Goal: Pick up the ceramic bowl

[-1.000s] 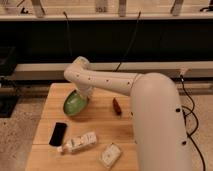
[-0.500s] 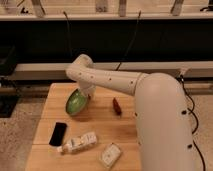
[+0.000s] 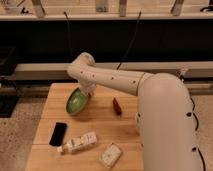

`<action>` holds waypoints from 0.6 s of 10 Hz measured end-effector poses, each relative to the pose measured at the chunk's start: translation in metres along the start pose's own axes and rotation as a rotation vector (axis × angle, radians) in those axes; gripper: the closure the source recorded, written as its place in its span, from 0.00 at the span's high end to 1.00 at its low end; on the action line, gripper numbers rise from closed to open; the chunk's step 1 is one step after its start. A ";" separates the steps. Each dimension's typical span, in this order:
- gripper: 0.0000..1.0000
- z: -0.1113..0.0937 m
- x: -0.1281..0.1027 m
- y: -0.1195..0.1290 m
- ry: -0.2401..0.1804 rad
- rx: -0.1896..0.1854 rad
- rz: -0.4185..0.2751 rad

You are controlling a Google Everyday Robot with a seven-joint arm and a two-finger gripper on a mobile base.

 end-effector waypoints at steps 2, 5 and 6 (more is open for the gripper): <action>0.00 -0.003 0.003 0.008 0.007 0.006 -0.008; 0.00 -0.008 0.004 0.009 0.014 0.017 -0.028; 0.00 -0.009 0.005 0.012 0.015 0.020 -0.031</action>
